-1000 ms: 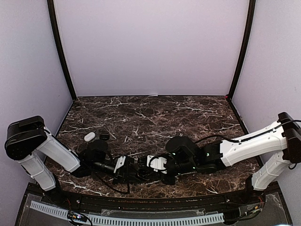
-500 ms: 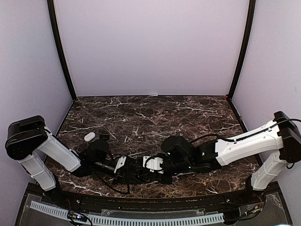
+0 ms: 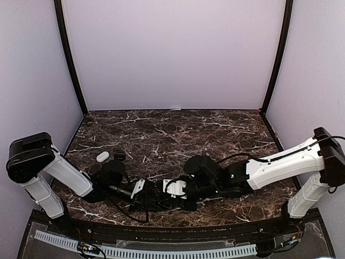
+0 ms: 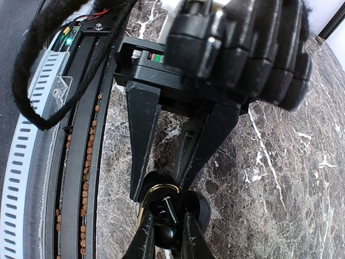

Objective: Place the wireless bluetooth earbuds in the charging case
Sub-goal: Insert the left earbud into the left side groove of the charging case.

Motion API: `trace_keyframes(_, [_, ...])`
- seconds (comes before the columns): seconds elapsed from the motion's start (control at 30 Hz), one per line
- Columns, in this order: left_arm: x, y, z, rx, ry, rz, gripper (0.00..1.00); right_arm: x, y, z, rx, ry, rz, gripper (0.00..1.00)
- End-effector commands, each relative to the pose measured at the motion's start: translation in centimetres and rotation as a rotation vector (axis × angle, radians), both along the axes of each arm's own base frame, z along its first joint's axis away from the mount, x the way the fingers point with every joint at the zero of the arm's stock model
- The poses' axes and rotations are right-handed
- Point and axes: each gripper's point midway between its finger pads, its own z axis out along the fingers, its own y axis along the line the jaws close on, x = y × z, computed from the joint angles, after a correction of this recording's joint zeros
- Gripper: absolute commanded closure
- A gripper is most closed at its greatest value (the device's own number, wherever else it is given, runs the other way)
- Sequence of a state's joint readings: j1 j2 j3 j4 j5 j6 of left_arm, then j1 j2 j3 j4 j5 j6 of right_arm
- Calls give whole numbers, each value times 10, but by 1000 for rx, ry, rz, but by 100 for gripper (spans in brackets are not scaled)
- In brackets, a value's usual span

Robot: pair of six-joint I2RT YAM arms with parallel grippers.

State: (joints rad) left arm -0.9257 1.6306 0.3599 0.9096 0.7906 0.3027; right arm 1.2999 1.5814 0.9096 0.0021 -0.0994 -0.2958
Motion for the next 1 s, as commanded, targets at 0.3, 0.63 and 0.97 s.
trace_keyframes(0.3, [-9,-6,7,-9,42,-78,93,1,12,0,-34,-56,23,100])
trace_keyframes(0.63, [-27,-7,10,1,160,-192,93,-21,11,-11,-100,-160,104,100])
trace_keyframes(0.97, [-38,-5,16,-9,223,-269,92,-44,10,-5,-85,-296,194,100])
